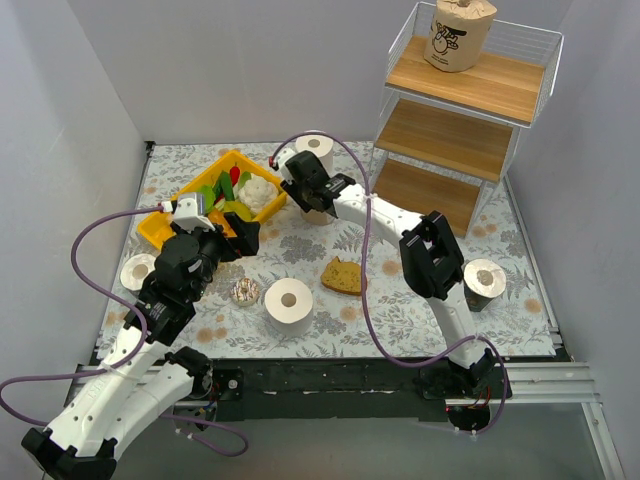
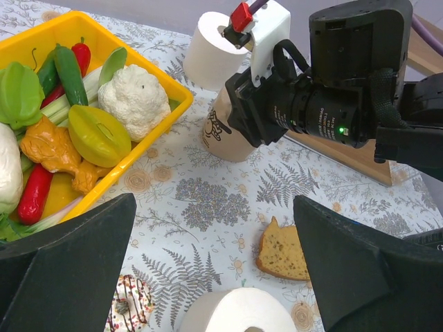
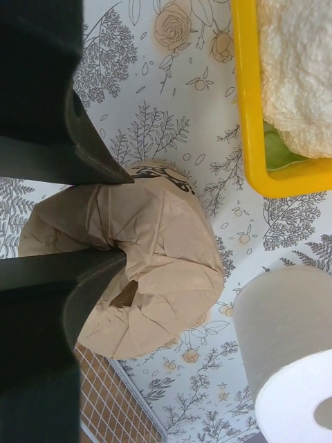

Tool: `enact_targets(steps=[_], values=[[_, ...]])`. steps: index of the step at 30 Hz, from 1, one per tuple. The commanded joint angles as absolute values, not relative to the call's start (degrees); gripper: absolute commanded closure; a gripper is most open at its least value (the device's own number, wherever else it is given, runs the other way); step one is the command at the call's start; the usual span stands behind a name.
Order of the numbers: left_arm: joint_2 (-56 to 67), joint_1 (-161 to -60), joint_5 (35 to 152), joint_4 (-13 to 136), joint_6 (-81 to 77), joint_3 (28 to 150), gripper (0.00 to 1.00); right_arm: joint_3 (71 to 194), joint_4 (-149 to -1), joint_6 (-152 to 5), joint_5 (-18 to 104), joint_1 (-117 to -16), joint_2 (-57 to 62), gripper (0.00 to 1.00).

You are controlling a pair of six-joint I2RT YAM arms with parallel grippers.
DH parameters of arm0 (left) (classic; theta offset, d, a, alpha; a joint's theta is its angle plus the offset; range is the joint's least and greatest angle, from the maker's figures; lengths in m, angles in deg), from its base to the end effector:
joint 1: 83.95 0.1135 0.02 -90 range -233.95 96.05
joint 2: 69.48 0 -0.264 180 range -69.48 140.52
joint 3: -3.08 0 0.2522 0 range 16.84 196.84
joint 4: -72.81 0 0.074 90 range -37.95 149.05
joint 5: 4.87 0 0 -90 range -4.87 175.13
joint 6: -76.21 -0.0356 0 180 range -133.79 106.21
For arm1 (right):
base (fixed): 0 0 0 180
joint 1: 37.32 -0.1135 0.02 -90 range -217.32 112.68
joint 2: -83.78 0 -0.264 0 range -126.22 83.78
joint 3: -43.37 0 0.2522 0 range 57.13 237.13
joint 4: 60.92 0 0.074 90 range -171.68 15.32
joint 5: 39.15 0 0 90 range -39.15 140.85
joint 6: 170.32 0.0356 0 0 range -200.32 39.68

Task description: Place and organize the paper towels onto the shelf

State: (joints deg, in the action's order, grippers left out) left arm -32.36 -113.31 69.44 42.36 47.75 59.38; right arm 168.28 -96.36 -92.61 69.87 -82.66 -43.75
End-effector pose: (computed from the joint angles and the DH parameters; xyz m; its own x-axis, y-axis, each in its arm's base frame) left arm 0.1388 -0.0671 0.3345 -0.2929 -0.8063 -0.5138 -0.0350 0.5461 -0.8370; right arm 0.3720 0.3600 0.2450 -0.3186 -0.6088 -0.7266 -0.5731 0.7343 -0.3639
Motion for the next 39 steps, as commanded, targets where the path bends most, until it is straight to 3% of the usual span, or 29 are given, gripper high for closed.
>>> enact_targets(steps=[1,7,15,20,24,30,39], values=[[-32.65,-113.13,68.95,42.44,47.47,59.38,0.02,166.03,-98.23,-94.11,69.74,-82.05,-39.8,0.62],[-32.74,-113.13,69.04,42.35,47.47,59.47,0.02,160.94,-103.07,-95.87,67.46,-82.05,-32.25,0.62],[-32.83,-113.13,69.74,42.52,47.47,59.46,0.02,141.45,-102.11,-98.5,69.3,-82.05,-15.65,0.63],[-32.65,-113.13,70.01,42.61,47.47,59.46,0.02,137.99,-103.24,-100.53,69.83,-82.05,-7.65,0.63],[-32.74,-113.13,69.92,42.52,47.47,59.47,0.02,142.37,-108.51,-101.93,71.94,-82.14,-4.29,0.63],[-32.65,-113.22,69.92,42.52,47.38,59.47,0.02,162.05,-122.4,-103.17,76.94,-82.23,-5.25,0.63],[-32.48,-113.13,70.27,42.52,47.47,59.55,0.02,177.79,-112.51,-113.78,89.68,-82.23,-3.94,0.62]])
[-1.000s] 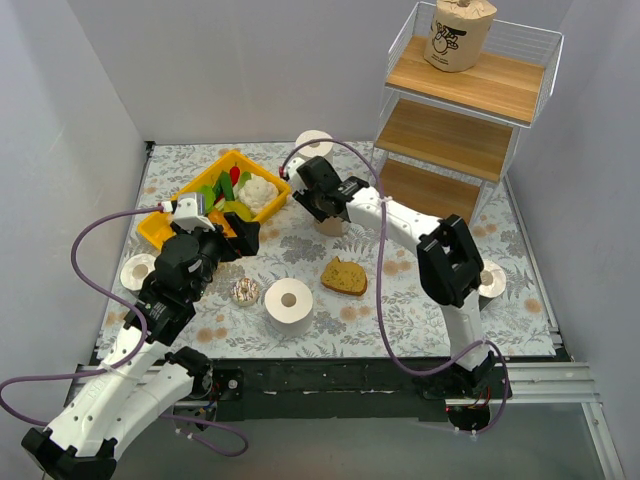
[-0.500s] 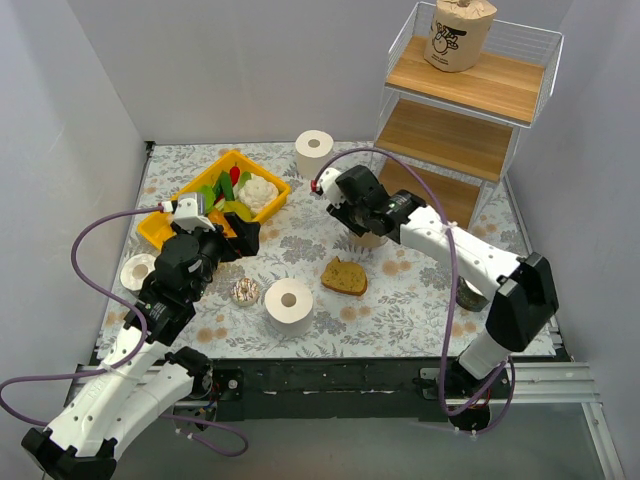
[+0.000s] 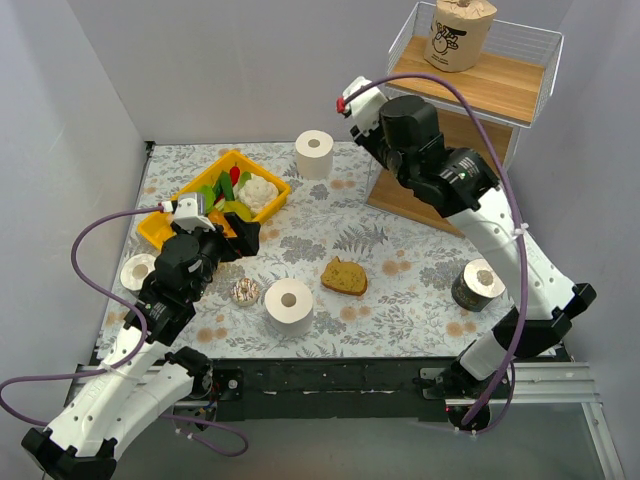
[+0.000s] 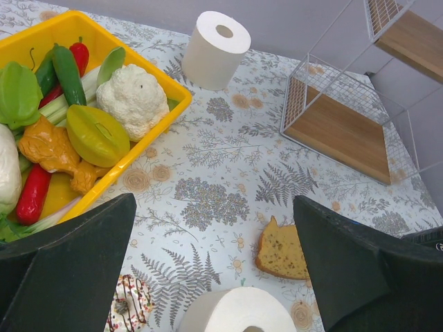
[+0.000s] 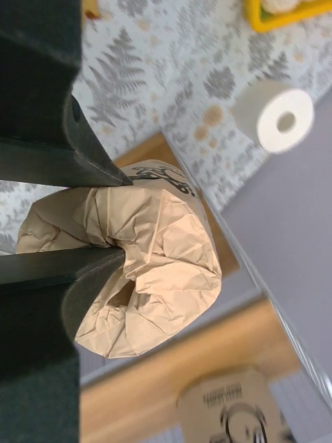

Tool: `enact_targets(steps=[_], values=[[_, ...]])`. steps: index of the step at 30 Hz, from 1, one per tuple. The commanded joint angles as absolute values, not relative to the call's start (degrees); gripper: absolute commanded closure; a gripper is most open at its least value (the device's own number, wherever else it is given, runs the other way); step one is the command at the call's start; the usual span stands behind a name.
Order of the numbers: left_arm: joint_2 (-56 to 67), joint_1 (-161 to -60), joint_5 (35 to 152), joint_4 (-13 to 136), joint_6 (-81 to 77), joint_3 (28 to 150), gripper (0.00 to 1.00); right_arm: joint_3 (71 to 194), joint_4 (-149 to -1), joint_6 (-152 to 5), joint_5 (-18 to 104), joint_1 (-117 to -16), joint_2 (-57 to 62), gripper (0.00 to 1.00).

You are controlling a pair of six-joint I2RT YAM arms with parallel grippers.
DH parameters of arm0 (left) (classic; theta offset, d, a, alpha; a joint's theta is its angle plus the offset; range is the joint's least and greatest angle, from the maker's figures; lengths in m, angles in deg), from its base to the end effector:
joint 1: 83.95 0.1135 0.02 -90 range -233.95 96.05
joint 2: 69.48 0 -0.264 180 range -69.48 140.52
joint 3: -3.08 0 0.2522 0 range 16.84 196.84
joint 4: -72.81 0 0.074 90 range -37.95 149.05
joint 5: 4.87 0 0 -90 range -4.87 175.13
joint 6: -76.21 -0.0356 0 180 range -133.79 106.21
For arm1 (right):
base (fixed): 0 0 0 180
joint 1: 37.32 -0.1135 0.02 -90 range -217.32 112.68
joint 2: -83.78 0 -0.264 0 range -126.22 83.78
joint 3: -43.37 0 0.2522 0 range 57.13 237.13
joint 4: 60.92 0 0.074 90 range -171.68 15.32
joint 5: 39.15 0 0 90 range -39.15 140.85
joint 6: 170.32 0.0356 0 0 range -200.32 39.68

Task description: Place and organize the paper towels onto the shelf

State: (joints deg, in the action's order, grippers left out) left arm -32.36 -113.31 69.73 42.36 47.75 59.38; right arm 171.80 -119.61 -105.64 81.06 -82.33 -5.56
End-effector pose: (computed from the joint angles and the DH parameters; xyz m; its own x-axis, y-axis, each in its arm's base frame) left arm 0.1388 -0.0672 0.3345 -0.2972 -0.8053 -0.5130 -0.0327 0.5455 -0.8375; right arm 0.2328 0.2076 0.5014 -0.0963 -0.6191 -0.7794 -0.3510 0.7538 -0.5555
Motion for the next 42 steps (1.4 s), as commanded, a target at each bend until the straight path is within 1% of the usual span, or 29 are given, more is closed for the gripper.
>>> enact_targets(steps=[1,2,3,5,7,9,11,14,29,42], values=[[-32.56,-113.13,70.36,42.61,47.47,59.47,0.02,178.76,-110.82,-115.02,91.26,-82.31,-3.76,0.62],[-32.57,-113.13,70.53,42.61,47.38,59.38,0.02,179.29,-108.81,-116.43,92.23,-82.23,-3.33,0.62],[-32.57,-113.13,70.62,42.61,47.38,59.38,0.02,179.3,-103.22,-117.83,93.29,-82.31,-2.8,0.62],[-32.39,-113.13,70.97,42.79,47.38,59.29,0.02,179.12,-97.48,-122.31,94.79,-82.32,-1.57,0.62],[-31.78,-113.13,71.24,42.88,47.21,59.38,0.02,177.63,-88.69,-128.09,96.81,-82.23,-0.78,0.62],[-31.69,-113.13,71.68,42.88,47.2,59.47,0.02,177.36,-82.63,-132.5,99.08,-82.05,-0.95,0.62],[-31.77,-113.13,71.77,42.88,47.2,59.47,0.02,178.15,-80.49,-137.52,100.5,-81.35,-2.35,0.62],[-32.12,-113.13,71.59,42.88,47.2,59.38,0.02,181.14,-81.1,-138.76,100.77,-79.51,-4.37,0.62],[-32.04,-113.13,71.85,42.96,47.2,59.38,0.02,178.34,-89.01,-126.9,94.44,-66.42,-4.38,0.61],[-31.95,-113.22,71.59,42.96,47.2,59.29,0.02,175.34,-90.33,-123.3,90.93,-61.49,-4.64,0.61]])
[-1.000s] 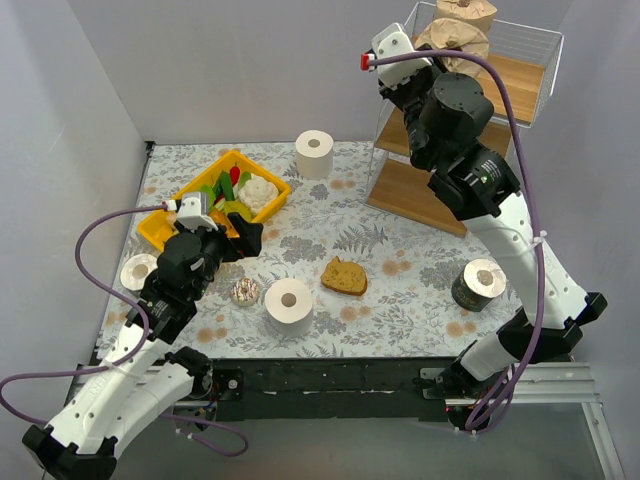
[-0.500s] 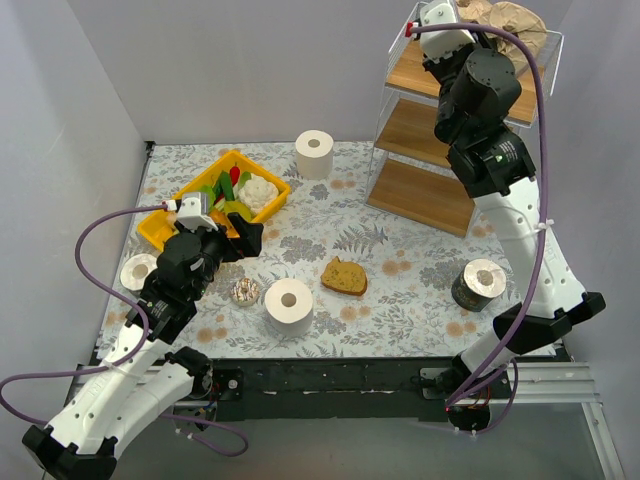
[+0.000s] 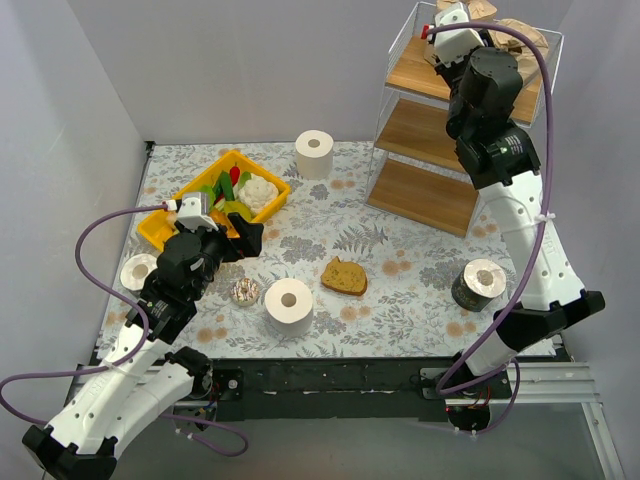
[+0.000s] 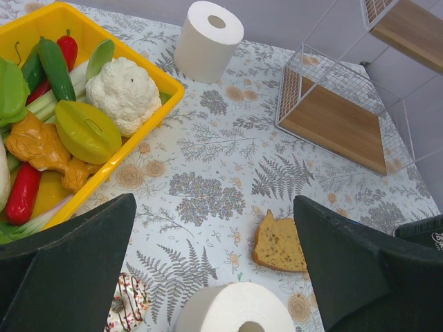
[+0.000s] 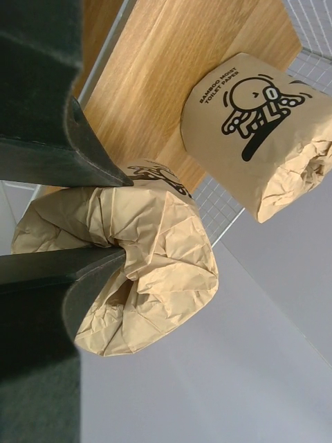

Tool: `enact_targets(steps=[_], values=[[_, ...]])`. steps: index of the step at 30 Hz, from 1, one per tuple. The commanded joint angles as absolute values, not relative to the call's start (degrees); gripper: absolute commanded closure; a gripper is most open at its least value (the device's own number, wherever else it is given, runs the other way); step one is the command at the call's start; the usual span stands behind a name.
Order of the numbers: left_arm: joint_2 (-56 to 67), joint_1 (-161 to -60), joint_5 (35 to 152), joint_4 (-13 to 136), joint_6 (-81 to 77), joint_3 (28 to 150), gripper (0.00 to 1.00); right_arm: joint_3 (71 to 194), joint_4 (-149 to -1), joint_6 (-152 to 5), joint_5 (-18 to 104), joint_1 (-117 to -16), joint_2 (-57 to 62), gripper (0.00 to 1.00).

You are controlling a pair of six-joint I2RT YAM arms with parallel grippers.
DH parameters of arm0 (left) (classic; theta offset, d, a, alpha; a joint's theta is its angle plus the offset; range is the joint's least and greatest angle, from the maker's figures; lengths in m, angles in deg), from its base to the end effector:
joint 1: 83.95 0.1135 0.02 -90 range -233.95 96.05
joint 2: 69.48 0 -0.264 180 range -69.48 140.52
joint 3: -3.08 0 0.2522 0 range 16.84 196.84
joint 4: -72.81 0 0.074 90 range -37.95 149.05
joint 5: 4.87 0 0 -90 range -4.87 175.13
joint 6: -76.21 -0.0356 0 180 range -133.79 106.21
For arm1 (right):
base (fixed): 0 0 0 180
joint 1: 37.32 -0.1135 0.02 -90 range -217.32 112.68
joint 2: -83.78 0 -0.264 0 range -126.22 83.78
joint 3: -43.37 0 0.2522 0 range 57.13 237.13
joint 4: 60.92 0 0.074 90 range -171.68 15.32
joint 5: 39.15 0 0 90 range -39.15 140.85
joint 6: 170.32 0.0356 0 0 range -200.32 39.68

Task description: Place and organize the paper towels onto the shelf

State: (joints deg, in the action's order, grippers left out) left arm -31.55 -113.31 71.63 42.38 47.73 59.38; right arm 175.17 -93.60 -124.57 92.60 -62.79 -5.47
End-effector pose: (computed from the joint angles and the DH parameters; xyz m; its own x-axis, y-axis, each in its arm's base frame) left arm 0.1412 -0.0699 0.3326 -0.3310 -0.7945 -0.5092 -0.0276 0.5475 -0.8363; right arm 0.2823 0.1082 0.5653 -0.0786 -0.6141 -0.7853 0.3024 0.7360 -0.6057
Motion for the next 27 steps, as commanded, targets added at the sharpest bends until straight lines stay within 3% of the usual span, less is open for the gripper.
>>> enact_targets(steps=[1,15,23,27], values=[[-31.86,-113.13,71.59,42.88,47.2,59.38,0.02,175.43,-90.15,-123.21,90.75,-60.96,-4.73,0.61],[-31.6,-113.13,71.24,42.88,47.03,59.38,0.02,175.78,-88.31,-123.82,89.26,-58.15,-7.1,0.52],[-31.42,-113.13,71.24,42.88,47.03,59.38,0.02,176.48,-88.48,-123.47,88.38,-58.06,-7.01,0.33],[-31.42,-113.13,71.41,42.88,47.03,59.38,0.02,175.87,-87.78,-123.65,89.25,-58.06,-6.49,0.29]])
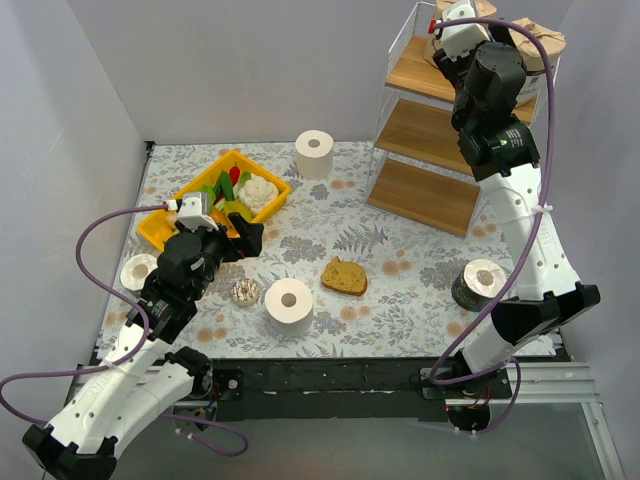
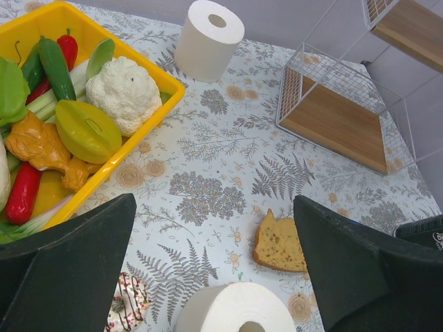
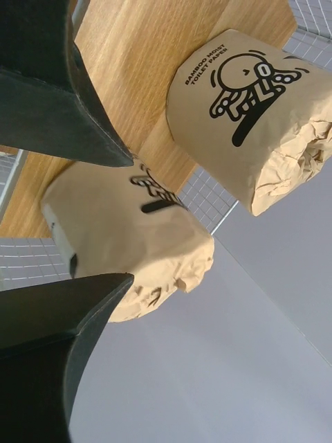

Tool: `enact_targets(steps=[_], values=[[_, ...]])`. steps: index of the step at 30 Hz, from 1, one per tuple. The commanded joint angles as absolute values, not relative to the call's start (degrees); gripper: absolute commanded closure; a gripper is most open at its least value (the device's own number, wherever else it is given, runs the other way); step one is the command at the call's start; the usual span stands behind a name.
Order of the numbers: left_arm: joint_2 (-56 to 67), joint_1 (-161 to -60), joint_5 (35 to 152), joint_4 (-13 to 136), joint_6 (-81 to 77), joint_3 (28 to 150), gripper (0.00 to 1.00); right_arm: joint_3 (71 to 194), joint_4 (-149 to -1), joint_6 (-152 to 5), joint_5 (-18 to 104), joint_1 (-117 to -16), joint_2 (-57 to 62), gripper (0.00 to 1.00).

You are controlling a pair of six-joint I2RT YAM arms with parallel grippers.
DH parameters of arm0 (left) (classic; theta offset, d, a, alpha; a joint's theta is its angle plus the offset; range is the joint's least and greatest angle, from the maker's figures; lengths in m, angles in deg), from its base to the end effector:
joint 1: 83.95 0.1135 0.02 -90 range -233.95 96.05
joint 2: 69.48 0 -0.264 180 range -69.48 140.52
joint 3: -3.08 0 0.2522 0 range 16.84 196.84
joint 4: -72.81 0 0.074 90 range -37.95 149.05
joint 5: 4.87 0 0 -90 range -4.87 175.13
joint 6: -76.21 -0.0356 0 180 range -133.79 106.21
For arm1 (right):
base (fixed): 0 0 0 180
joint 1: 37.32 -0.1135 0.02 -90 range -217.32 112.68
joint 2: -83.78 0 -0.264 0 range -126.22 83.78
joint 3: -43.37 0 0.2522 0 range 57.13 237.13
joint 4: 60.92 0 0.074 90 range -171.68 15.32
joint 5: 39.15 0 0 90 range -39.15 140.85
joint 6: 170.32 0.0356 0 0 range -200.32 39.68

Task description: Place and organize the paper towels onto the shelf

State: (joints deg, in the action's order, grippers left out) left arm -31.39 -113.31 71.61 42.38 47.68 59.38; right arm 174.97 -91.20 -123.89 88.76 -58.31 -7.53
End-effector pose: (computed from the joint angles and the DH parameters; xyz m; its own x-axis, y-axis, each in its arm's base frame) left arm 0.1417 -0.0702 0.3322 -0.3320 -0.7934 -0.5103 -0.0295 0.5494 -0.8350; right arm 0.3056 0.0938 0.5583 -0.0770 -0.6120 -0.7871 0.3164 0.7337 -0.6014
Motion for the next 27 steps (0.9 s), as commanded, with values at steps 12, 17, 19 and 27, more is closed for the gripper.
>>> enact_targets(steps=[12,17,19,27], values=[[-31.51,-113.13,71.33,42.96,47.03,59.38,0.02,171.04,-84.18,-125.75,97.94,-57.53,-4.46,0.4],[-31.33,-113.13,71.59,42.88,47.03,59.38,0.02,173.58,-87.24,-122.69,99.98,-54.38,-7.01,0.43],[-31.51,-113.13,71.59,42.96,47.03,59.38,0.02,173.23,-87.43,-121.19,99.11,-53.67,-7.19,0.43],[-31.07,-113.13,71.33,42.96,47.03,59.29,0.02,170.51,-85.67,-117.05,90.66,-50.06,-8.06,0.41]])
